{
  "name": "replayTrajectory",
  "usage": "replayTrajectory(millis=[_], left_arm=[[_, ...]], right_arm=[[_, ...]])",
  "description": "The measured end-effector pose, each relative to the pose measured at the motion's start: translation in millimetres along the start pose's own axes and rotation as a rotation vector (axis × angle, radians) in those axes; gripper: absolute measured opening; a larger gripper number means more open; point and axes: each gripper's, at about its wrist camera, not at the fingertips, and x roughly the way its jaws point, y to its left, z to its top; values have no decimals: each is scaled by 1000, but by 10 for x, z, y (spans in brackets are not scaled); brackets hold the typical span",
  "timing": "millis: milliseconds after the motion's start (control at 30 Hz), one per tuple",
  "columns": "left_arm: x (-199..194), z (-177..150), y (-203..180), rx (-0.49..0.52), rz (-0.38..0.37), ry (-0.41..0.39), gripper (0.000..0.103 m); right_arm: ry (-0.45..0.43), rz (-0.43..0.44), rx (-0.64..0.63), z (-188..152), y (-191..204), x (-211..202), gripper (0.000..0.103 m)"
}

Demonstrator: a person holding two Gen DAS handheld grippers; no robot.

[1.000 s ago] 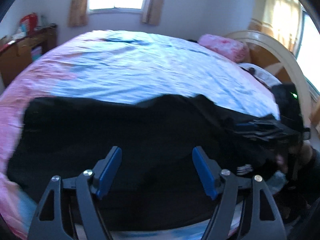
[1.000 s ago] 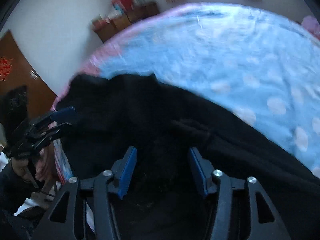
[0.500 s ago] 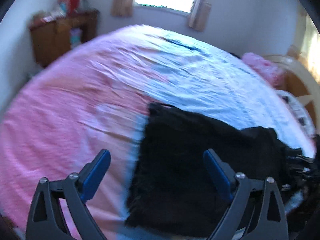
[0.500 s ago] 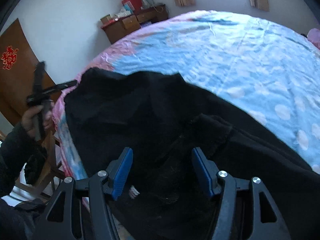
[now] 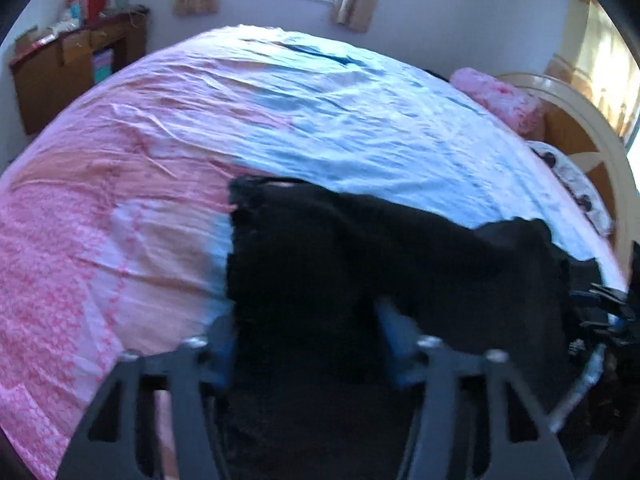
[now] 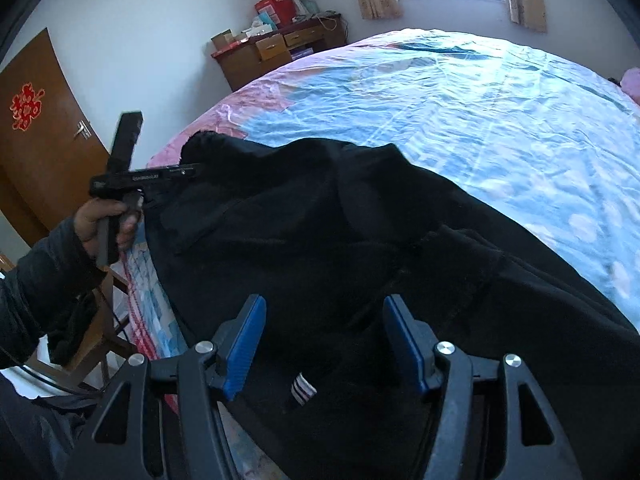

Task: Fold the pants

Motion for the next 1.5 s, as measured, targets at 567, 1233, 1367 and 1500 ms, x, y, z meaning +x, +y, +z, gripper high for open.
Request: replayTrajectory(millis=[567,1233,1367,1500], left_arm=[[-926,110,-709,-31,-178,-142,20],[-101,111,-3882,191,-469,-4,12],[212,-23,-4385,256,-510,44,12],[377,-178,-4807,331,-523,77,13]], right_arm=[[-193,-22,101,-5,-282,-636,63],[-431,-246,433,-821,-1287,-2062,63],[-461,-303,509,-1098,-1496,-2310,63],[-465,-341,560,-1293,-1657,-2433,63]])
